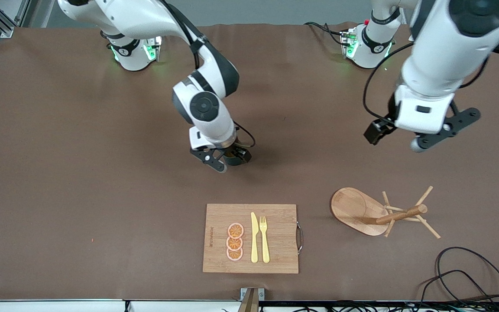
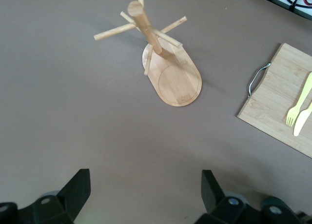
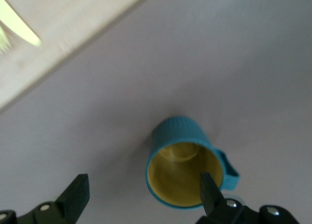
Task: Transfer cup from left to right arm and place
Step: 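Grasp the mug with the right gripper while the left gripper returns, then carry the mug with the right gripper away from the cutting board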
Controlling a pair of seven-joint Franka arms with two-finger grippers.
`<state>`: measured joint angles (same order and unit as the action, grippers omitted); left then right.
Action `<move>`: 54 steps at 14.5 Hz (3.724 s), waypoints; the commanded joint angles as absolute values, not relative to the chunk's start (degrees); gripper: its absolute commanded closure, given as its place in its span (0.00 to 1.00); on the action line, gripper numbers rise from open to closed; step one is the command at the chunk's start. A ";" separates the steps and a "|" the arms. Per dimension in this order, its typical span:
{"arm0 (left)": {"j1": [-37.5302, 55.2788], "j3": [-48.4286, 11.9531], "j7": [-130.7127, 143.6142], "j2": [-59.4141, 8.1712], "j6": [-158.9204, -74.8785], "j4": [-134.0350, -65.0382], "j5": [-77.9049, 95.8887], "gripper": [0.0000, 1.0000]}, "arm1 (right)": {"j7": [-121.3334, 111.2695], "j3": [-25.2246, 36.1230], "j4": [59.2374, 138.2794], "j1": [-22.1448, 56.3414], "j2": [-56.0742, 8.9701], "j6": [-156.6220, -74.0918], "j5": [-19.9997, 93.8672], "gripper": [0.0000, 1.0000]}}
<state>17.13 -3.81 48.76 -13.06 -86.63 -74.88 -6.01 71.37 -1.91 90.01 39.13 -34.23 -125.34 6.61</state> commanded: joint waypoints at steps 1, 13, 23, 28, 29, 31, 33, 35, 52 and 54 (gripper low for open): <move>11.54 -4.57 45.20 -12.31 -85.69 -74.62 0.15 0.00 | 72.60 -1.41 87.80 40.25 -36.38 -125.15 7.12 0.00; -0.70 -4.48 5.66 -1.06 -89.28 -86.21 0.17 0.00 | 69.79 -1.23 89.03 40.69 -37.09 -125.24 6.42 0.92; -2.81 -9.32 0.79 5.80 -89.91 -93.69 0.09 0.00 | 55.14 3.85 86.66 36.84 -33.50 -120.95 2.55 1.00; -3.25 -9.14 1.66 5.19 -88.42 -93.25 0.44 0.00 | 30.01 4.48 86.66 23.67 -29.88 -118.92 2.55 1.00; -3.25 -9.14 3.15 5.19 -88.42 -93.25 0.53 0.00 | 26.14 4.48 87.01 21.21 -29.80 -118.83 2.55 1.00; -3.16 -9.14 6.75 5.27 -87.98 -93.16 0.62 0.00 | 17.53 4.48 87.28 16.20 -30.06 -118.57 2.55 1.00; -2.73 -9.67 15.07 5.10 -87.54 -92.38 0.79 0.00 | 10.58 4.48 87.89 11.80 -30.32 -116.73 2.55 1.00; -2.64 -9.93 16.09 5.10 -86.40 -92.29 0.53 0.00 | 5.56 4.48 87.98 9.15 -30.50 -114.88 2.55 1.00; -2.64 -11.25 14.85 4.83 -86.04 -91.14 0.26 0.00 | -5.27 4.48 87.89 1.68 -32.63 -113.82 3.25 0.00; -2.46 -11.25 14.85 4.83 -86.04 -91.14 0.26 0.00 | -5.71 4.48 87.80 1.23 -29.37 -113.55 2.99 0.00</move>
